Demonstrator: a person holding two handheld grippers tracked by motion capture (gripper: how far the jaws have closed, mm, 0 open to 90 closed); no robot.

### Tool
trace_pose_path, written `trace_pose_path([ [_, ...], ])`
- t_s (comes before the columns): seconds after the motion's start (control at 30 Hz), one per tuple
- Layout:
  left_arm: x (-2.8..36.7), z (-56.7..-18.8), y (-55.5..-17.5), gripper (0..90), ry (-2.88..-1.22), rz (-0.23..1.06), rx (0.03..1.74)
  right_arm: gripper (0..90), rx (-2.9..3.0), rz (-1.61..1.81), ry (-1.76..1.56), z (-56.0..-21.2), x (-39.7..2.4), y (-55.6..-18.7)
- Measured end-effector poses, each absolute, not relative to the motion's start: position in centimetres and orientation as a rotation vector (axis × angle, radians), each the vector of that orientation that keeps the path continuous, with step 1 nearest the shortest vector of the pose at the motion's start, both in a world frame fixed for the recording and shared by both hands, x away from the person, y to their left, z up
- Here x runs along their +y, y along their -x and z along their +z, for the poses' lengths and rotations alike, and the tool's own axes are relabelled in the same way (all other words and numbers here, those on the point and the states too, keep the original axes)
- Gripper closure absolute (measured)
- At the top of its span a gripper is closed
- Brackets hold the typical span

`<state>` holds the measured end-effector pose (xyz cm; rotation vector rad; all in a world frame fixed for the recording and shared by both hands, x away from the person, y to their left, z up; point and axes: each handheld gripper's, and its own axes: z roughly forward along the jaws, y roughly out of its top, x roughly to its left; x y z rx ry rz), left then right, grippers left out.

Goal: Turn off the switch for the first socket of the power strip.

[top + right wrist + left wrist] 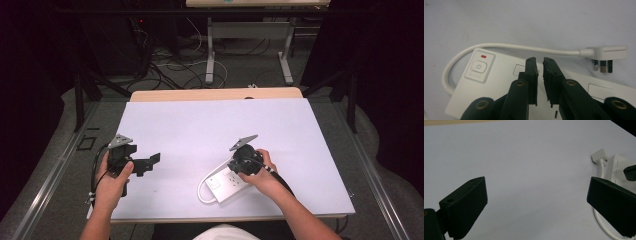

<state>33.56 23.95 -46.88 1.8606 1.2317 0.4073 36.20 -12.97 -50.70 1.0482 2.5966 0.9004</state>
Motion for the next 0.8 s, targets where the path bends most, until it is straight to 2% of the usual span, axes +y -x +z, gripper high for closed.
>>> trace_pose_path([
  [0.8, 23.9, -47.0, -33.6, 2.9, -1.852, 0.418, 1.236, 85.0, 2.590, 0.918, -1.136, -51.9, -12.8, -36.9],
])
